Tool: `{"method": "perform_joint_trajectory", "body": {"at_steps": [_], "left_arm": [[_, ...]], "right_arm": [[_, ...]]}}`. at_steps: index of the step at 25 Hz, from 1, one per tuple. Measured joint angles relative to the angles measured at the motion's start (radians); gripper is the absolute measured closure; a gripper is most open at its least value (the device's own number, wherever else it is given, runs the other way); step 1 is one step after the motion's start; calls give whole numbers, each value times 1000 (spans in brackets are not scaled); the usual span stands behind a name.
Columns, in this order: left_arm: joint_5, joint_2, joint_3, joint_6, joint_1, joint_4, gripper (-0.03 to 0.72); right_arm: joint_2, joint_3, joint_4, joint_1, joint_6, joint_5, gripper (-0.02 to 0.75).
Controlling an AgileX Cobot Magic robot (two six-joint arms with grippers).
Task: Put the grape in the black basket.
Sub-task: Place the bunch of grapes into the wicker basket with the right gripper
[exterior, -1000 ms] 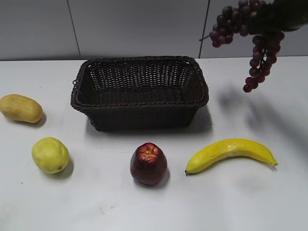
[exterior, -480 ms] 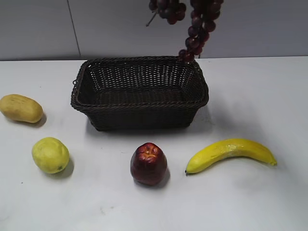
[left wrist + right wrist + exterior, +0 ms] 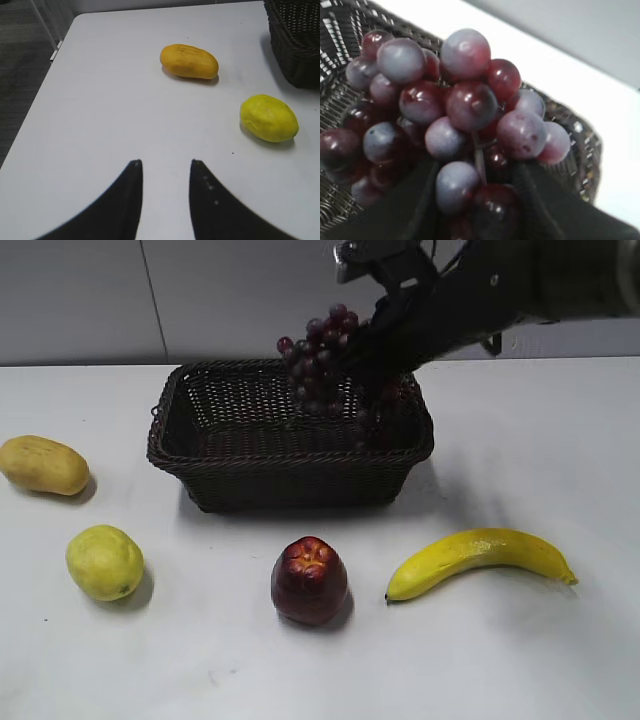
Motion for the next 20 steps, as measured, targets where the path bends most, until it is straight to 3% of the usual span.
{"method": "perform_joint_trajectory", "body": {"at_steps": [7, 9, 12, 14, 20], "left_arm": [[0, 0, 0, 0, 0, 0, 452], [0, 0, 0, 0, 0, 0, 452], [0, 0, 0, 0, 0, 0, 452], [0, 0, 0, 0, 0, 0, 452], [0, 0, 0, 0, 0, 0, 452]], "right_arm": [[70, 0, 90, 0, 0, 34, 460], [71, 0, 99, 0, 0, 43, 400], [59, 0, 104, 0, 0, 51, 202], [31, 0, 104, 0, 0, 71, 118], [-122, -10, 98, -1, 1, 224, 79]]}}
